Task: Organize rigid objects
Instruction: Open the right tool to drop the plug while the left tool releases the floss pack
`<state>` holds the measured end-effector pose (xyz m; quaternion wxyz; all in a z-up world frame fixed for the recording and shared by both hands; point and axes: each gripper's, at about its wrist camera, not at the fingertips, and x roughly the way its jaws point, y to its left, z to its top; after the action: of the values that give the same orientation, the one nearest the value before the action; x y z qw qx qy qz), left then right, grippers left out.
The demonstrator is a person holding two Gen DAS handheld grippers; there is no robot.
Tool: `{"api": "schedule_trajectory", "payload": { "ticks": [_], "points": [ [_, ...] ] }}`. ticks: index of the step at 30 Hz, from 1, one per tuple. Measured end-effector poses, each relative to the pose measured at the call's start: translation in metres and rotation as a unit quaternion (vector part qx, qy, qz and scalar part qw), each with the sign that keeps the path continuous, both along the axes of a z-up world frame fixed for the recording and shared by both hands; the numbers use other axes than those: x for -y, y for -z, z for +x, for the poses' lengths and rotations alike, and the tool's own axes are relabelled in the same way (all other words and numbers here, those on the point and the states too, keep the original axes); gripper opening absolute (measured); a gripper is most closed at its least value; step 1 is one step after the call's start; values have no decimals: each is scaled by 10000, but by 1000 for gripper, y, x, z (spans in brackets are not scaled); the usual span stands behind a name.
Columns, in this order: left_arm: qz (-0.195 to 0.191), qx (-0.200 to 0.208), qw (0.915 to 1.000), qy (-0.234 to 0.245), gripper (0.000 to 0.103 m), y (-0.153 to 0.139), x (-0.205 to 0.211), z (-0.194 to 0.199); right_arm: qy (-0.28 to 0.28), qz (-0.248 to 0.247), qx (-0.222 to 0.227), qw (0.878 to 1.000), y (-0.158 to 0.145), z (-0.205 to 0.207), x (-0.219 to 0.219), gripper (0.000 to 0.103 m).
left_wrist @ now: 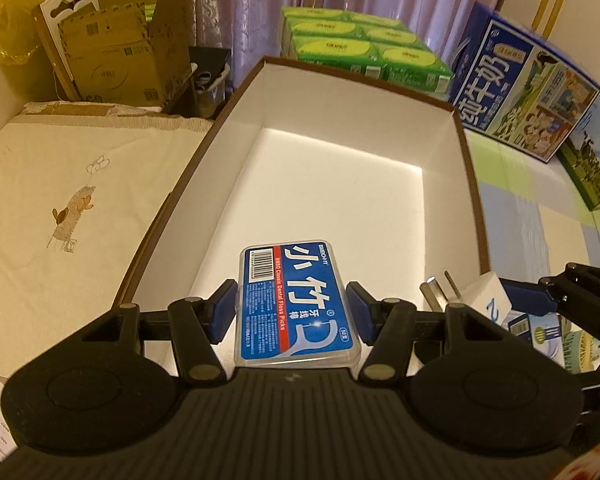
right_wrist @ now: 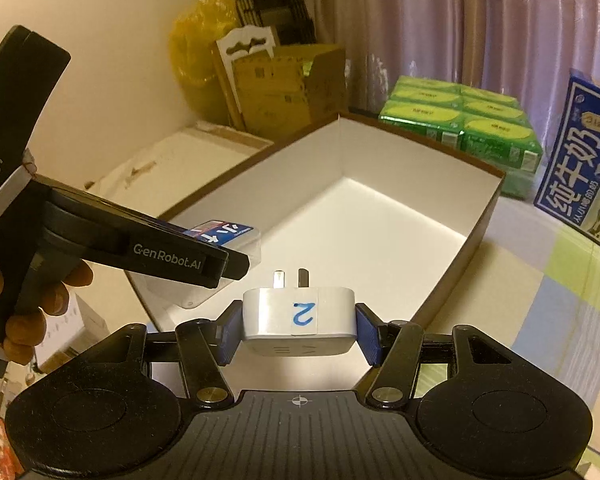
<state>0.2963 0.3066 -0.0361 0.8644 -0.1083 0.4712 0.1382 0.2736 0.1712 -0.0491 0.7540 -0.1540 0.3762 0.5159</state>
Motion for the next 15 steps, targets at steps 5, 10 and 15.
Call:
{"api": "schedule_trajectory", "payload": {
  "ticks": [5,10,15],
  "points": [
    [-22,-114,9999,24,55,10,-8,7,40,-198,-33,9998,10,3,-8,55],
    [-45,-224,9997,14,55,18,-14,13,112,-374,-102,9992,22,9,-15,55],
    [-55,-324,9994,52,55,25,-18,17,161,-325,-81,9993,20,13,-18,55]
  ]
}}
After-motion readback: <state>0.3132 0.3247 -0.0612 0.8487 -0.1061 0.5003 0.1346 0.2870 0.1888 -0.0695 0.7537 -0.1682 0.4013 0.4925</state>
